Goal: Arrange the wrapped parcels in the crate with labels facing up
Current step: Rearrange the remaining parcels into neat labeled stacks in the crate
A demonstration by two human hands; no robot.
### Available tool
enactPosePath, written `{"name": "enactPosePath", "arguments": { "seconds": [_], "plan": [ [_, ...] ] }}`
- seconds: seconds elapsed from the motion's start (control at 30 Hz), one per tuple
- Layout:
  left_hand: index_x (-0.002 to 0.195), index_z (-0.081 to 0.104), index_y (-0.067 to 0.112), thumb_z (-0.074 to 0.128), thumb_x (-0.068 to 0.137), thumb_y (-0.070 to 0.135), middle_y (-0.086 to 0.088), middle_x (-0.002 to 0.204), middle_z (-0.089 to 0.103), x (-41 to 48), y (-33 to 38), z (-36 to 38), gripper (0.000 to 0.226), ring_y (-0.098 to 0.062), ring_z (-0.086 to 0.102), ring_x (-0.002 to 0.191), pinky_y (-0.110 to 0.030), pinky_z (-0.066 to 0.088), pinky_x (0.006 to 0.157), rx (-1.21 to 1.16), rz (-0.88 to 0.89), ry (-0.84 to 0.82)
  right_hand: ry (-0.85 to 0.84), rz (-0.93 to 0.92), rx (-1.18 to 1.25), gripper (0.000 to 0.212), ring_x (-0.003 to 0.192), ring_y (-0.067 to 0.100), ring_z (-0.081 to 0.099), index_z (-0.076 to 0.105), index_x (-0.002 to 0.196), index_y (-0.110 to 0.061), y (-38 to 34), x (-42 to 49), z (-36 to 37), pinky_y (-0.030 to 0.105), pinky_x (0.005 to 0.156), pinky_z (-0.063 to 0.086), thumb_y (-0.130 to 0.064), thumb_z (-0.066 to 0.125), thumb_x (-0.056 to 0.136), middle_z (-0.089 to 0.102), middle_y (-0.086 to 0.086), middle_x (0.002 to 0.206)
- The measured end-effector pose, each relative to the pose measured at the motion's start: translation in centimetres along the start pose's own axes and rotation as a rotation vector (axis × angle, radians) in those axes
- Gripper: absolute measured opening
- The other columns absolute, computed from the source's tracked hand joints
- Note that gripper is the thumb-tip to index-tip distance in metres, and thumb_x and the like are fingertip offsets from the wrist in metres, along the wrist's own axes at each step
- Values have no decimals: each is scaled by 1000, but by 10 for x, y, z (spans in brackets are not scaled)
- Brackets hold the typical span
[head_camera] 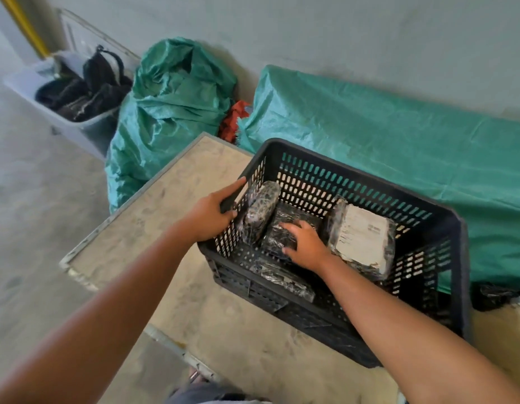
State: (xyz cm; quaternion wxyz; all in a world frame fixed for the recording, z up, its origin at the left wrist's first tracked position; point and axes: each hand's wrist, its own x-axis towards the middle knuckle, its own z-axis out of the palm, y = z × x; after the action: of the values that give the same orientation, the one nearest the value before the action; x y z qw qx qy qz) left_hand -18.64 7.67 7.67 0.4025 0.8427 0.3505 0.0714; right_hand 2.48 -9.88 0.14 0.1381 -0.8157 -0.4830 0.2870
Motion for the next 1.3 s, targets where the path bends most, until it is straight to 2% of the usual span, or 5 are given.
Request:
{"name": "enactPosePath", "arguments": {
  "seconds": [0.3,0.53,0.83,1.0,1.3],
  "plan": [
    [143,35,67,56,94,6,12,121,70,-3,2,2,81,-10,63,59,-45,62,65,-76,-14,72,-178,170,-386,103,148,47,-24,-6,159,-45,-1,32,49,71,117,2,-16,69,95,-24,25,163],
    [148,38,57,53,95,0,9,126,69,-3,4,2,79,-26,65,61,-50,57,61,-143,-12,47,-171,112,-586,125,147,54,-15,-25,149,-49,11,40,49,57,98,51,25,52,84,-22,25,164],
    [147,35,61,53,95,1,14,134,63,-1,1,3,81,-2,56,51,-27,51,53,-148,7,51,-129,69,-465,104,147,52,23,4,160,-45,-11,33,2,41,88,60,7,59,89,15,24,166],
    [148,34,59,51,93,2,10,120,69,-1,2,2,81,1,59,50,-13,42,45,-134,-1,42,48,-28,-239,83,101,23,65,25,159,-41,-9,12,-20,31,77,58,-7,59,91,58,12,133],
    [151,37,53,46,91,3,10,97,70,-5,8,-2,79,4,57,47,-10,37,40,-152,-19,26,466,109,314,55,47,10,57,55,143,-42,-17,-21,-40,22,44,48,-35,69,89,68,-19,100]
  ]
}}
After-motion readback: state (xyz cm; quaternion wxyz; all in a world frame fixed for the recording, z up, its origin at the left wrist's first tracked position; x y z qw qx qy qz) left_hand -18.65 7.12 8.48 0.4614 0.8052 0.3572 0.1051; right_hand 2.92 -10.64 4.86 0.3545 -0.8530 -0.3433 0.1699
